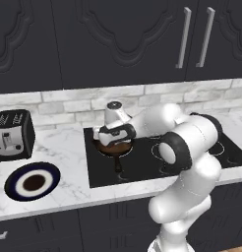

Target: Place the shrimp on the plate and place the eggplant on the same plate.

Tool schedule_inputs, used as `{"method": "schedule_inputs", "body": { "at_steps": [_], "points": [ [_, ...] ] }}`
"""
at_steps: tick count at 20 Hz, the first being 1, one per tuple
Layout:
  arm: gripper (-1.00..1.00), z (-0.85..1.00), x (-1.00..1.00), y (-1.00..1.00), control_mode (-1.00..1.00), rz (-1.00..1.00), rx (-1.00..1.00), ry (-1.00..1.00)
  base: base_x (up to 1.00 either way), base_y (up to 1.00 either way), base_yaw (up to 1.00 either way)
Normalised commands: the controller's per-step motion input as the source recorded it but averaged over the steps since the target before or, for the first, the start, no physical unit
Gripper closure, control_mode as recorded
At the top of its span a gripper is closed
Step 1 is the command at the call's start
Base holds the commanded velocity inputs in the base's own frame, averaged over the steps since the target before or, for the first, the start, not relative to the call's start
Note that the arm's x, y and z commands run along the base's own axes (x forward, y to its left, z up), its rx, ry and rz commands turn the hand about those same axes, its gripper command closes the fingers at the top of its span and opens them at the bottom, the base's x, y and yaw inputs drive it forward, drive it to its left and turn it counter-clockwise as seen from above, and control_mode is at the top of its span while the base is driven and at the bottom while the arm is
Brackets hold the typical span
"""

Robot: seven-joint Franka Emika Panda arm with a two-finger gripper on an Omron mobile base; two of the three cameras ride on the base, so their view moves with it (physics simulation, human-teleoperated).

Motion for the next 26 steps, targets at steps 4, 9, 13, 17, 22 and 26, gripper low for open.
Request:
{"method": "schedule_inputs", "body": {
  "at_steps": [4,9,13,17,22,26],
  "points": [
    [1.00,0.41,-0.47,0.44,-1.00,0.00,0.00,0.00,0.00,0.00,0.00],
    [1.00,0.51,-0.67,0.44,-1.00,0.00,0.00,0.00,0.00,0.00,0.00],
    [1.00,0.14,-0.82,0.47,-1.00,0.00,-0.02,0.00,0.00,0.00,0.00],
    [1.00,0.01,-0.62,0.80,-1.00,0.00,-0.06,0.00,0.00,0.00,0.00],
    [1.00,0.02,-0.37,0.98,-1.00,0.00,-0.06,0.00,0.00,0.00,0.00],
    [1.00,0.10,-0.13,1.00,-1.00,0.00,-0.01,0.00,0.00,0.00,0.00]
  ]
}}
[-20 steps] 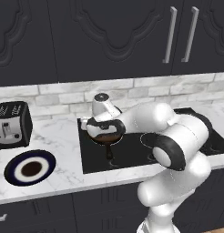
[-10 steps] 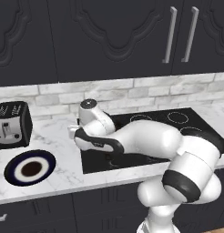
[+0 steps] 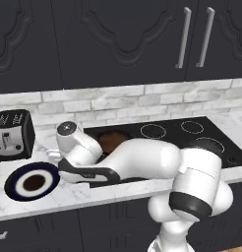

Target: Place the shrimp on the plate and place the eggplant on the same plate.

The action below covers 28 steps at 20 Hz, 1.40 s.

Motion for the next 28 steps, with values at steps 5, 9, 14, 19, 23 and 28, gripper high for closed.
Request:
{"method": "schedule_inputs", "body": {
  "at_steps": [5,9,14,19,23,28],
  "points": [
    [1.00,0.01,-0.01,0.98,-1.00,0.00,0.00,0.03,0.00,0.00,0.00],
    [1.00,0.00,0.00,0.99,-1.00,0.00,-0.02,0.10,0.00,0.00,0.00],
    [1.00,-0.08,0.00,0.55,-1.00,0.00,0.00,0.01,0.00,0.00,0.00],
    [1.00,-0.26,0.00,0.37,-1.00,0.00,0.00,0.00,0.00,0.00,0.00],
    [1.00,-0.22,0.00,0.35,-1.00,0.00,0.00,0.00,0.00,0.00,0.00],
    [1.00,-0.16,0.00,0.28,-1.00,0.00,0.00,0.00,0.00,0.00,0.00]
  ]
}}
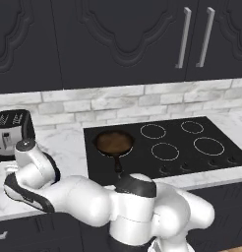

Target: Place the shrimp on the plate and place the eggplant on the same plate.

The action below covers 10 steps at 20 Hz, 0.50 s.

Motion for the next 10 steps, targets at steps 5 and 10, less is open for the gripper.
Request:
{"method": "schedule_inputs", "body": {
  "at_steps": [5,10],
  "points": [
    [-1.00,-0.24,0.04,0.17,-1.00,0.00,0.00,0.00,0.00,0.00,0.00],
    [-1.00,-0.04,0.03,0.04,-1.00,-0.01,0.00,0.00,0.00,0.00,0.00]
  ]
}}
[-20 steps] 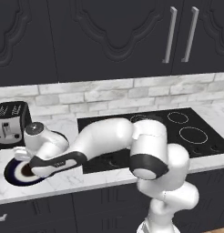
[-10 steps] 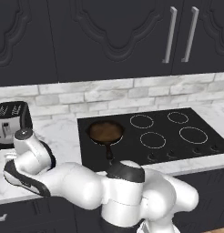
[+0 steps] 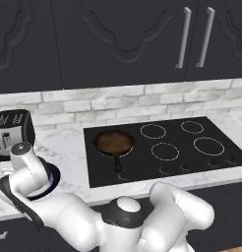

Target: Place the shrimp on the plate and place the eggplant on the same plate.

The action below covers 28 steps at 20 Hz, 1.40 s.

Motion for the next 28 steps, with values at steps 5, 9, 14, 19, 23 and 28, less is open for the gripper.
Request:
{"method": "schedule_inputs", "body": {
  "at_steps": [5,9,14,19,23,28],
  "points": [
    [-1.00,0.00,0.13,0.00,-1.00,-0.03,0.00,0.00,0.00,0.00,0.00],
    [-1.00,0.09,-0.16,-0.10,-1.00,-0.04,-0.01,0.00,0.00,0.00,0.00],
    [-1.00,0.03,-0.56,-0.86,-1.00,-0.09,-0.07,0.00,0.00,0.00,0.00],
    [-1.00,0.08,-0.49,-1.00,-1.00,-0.08,-0.03,-0.10,0.00,0.00,0.00],
    [-1.00,0.33,-0.26,-1.00,-1.00,-0.03,0.00,-0.18,0.00,0.00,0.00],
    [-1.00,0.44,-0.04,-1.00,-1.00,0.00,0.00,-0.11,0.00,0.00,0.00]
  ]
}}
